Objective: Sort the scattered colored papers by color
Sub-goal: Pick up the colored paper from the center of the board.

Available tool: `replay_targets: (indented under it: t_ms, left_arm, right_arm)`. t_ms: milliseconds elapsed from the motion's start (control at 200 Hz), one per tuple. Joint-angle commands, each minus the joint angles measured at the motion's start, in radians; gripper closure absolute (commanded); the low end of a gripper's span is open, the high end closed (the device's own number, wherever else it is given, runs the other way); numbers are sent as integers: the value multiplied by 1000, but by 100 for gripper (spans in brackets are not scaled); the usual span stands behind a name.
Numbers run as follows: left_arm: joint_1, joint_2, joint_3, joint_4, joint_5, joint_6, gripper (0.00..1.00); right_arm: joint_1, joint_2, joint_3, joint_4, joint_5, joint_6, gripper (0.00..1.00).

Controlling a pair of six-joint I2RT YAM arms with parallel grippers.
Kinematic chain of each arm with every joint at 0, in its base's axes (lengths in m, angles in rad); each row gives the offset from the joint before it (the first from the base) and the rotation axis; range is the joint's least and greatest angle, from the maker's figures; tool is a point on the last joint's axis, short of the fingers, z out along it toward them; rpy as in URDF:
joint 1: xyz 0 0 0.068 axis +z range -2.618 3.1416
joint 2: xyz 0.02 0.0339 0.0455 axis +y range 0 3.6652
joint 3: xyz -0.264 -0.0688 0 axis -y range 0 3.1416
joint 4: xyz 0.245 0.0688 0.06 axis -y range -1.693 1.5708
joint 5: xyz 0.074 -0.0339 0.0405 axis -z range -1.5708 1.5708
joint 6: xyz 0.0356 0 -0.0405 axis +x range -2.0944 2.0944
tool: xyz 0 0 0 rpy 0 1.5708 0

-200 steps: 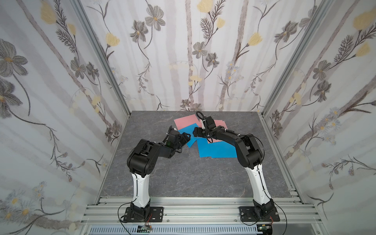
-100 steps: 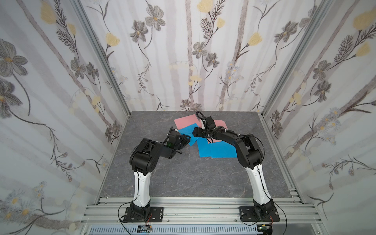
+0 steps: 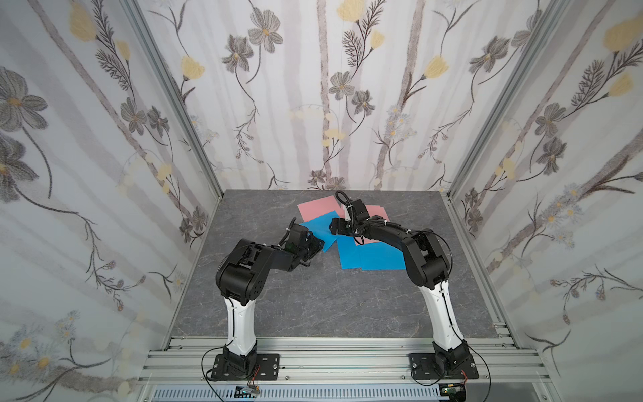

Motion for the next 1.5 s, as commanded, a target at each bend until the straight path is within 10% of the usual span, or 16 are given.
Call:
replay_targets:
  t_ms: [0, 310, 560, 789, 1184, 1304, 1494]
  left_arm:
    - [0, 14, -8, -231, -13, 6, 67]
    - [-1, 83, 95, -482, -67, 9, 71]
    - [-58, 247, 602, -1266, -336, 208, 100]
    - [-69, 159, 523, -1220, -367, 220, 88]
    - [-78, 78, 442, -1155, -339, 222, 100]
    - [-78, 13, 404, -1105, -384, 248, 59]
    - [-70, -29, 336, -945, -351, 294, 28]
  right_arm:
    - [15, 10, -23, -219, -192, 37, 7]
    - [11, -20, -78, -222, -152, 3, 7]
    - [11, -8, -69, -220, -158, 11, 7]
    - [9, -4, -67, -221, -157, 9, 6]
    - [7, -9, -72, -222, -160, 2, 5]
    - [7, -10, -76, -222, -161, -3, 5]
    - [7, -13, -77, -220, -161, -2, 5]
